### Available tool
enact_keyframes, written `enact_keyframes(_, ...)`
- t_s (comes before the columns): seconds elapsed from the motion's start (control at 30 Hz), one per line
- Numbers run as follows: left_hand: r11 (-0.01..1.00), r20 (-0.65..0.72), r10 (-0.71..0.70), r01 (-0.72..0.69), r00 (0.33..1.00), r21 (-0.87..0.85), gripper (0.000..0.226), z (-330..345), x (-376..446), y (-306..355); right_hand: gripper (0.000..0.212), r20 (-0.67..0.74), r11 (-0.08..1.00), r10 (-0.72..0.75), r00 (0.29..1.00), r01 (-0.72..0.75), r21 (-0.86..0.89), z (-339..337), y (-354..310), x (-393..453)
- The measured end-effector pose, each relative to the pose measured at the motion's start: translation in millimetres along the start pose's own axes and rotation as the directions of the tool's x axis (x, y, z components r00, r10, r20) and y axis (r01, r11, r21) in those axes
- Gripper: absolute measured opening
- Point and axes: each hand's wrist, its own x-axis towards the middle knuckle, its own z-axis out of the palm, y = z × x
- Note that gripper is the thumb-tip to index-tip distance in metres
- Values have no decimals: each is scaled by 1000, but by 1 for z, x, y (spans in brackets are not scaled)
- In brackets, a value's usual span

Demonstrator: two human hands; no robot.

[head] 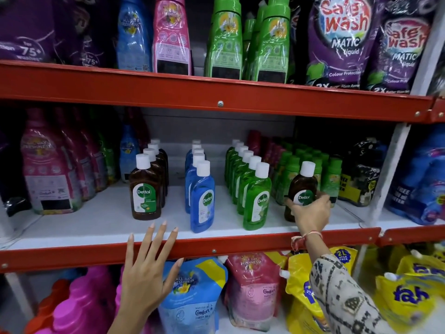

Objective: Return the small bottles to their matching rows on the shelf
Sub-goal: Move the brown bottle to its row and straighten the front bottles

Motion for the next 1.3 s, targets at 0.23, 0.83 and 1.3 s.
enact_keyframes(0.23,998,-1,14,-14,1000,53,64,-8,-5,-18,78,-47,975,-168,985,173,142,-20,-21,-56)
enact_keyframes(0.83,991,14,-130,129,991,21,62,-26,-19,-92,79,407,893,-380,831,214,396,91,-147,-239)
enact_keyframes(1.3,994,18,-112,112,994,14,65,-19,-17,-98,89,505,961,-271,819,262,91,152,-145,-253)
